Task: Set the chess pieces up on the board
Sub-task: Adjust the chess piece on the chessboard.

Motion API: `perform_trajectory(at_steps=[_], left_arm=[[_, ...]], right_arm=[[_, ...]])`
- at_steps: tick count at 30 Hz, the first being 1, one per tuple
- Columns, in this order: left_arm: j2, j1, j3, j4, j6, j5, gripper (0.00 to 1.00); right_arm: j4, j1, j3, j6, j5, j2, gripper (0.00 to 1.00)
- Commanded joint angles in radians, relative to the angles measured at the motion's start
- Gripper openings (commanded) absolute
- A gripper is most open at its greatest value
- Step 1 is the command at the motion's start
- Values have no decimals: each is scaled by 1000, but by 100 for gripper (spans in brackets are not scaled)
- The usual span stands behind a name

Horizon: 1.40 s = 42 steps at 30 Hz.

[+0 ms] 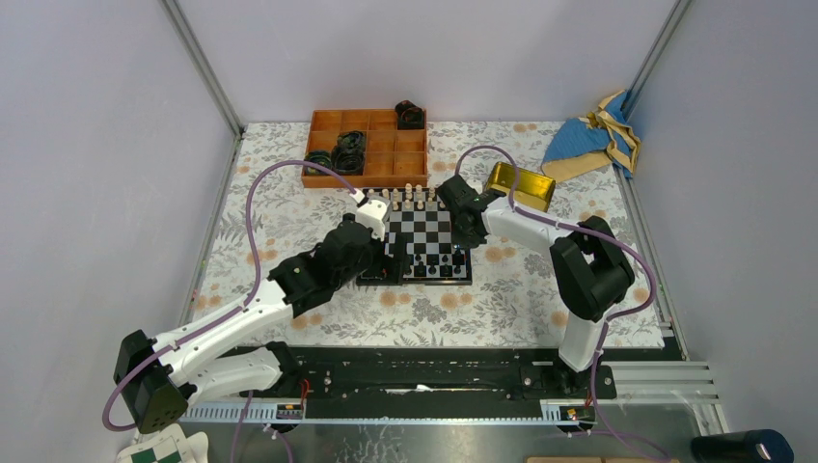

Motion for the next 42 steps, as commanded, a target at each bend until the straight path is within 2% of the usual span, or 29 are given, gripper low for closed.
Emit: perform_trajectory(at_steps=[1, 20, 42], left_arm=[[-7, 3, 11, 5, -6, -3, 99], [1, 3, 10, 6, 1, -12, 99], [10, 4, 2, 20, -1, -1, 99]], right_arm=[[-10, -5, 41, -8, 15, -42, 6], [-8, -5, 92, -46, -39, 37, 6], [-9, 3, 4, -26, -75, -20, 7]])
